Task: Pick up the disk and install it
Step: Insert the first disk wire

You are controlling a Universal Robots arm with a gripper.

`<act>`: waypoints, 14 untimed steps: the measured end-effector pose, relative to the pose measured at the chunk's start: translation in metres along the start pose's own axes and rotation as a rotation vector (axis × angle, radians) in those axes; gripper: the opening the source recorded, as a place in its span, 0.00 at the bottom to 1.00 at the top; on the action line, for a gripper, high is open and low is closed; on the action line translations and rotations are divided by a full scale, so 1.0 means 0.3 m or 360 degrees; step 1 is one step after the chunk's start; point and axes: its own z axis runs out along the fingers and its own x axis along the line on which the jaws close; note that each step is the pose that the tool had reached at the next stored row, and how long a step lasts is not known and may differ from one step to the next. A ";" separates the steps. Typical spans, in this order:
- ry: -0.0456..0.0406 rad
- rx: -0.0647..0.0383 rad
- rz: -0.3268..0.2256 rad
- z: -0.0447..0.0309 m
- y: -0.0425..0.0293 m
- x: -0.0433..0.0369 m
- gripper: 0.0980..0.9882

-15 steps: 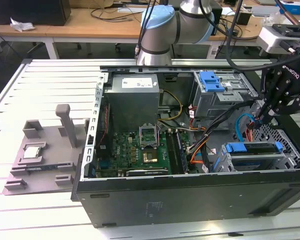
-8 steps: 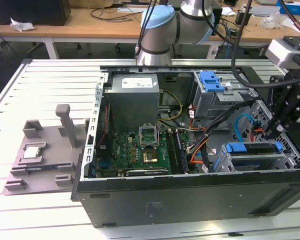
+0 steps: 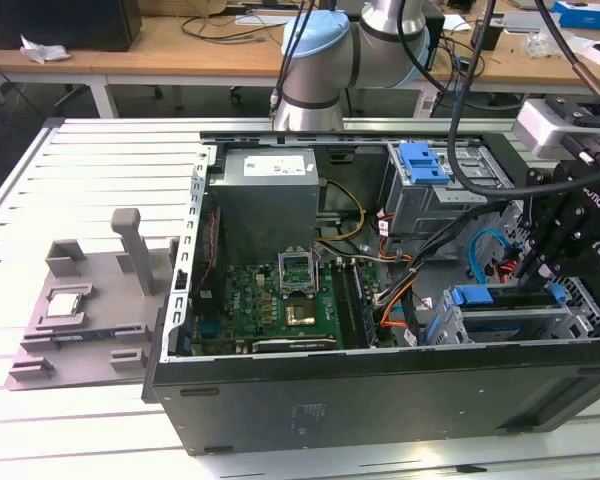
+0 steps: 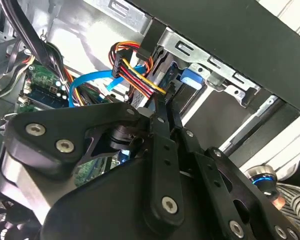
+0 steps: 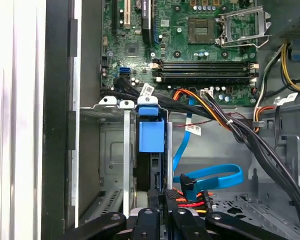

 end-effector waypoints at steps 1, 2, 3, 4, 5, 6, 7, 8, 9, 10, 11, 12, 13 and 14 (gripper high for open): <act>-0.0001 0.0000 0.0008 0.001 0.000 -0.002 0.07; 0.0000 -0.0001 0.0012 0.001 0.000 -0.004 0.07; 0.0001 0.0000 0.0014 0.000 -0.001 -0.005 0.07; 0.0001 0.0000 0.0014 0.000 -0.001 -0.005 0.07; 0.0001 0.0000 0.0014 -0.001 -0.001 -0.005 0.07; 0.0001 0.0000 0.0014 0.000 -0.001 -0.005 0.07; 0.0002 0.0000 0.0014 0.000 -0.001 -0.004 0.07; 0.0002 0.0000 0.0014 0.001 -0.001 -0.004 0.07; 0.0002 0.0000 0.0014 0.003 -0.001 -0.003 0.07; 0.0002 0.0000 0.0014 0.006 -0.002 -0.002 0.07; 0.0002 0.0000 0.0014 0.008 -0.001 -0.001 0.07; 0.0002 0.0000 0.0014 0.009 -0.002 -0.001 0.07; 0.0002 0.0000 0.0014 0.011 -0.002 0.000 0.07; 0.0002 0.0000 0.0014 0.013 -0.002 0.001 0.07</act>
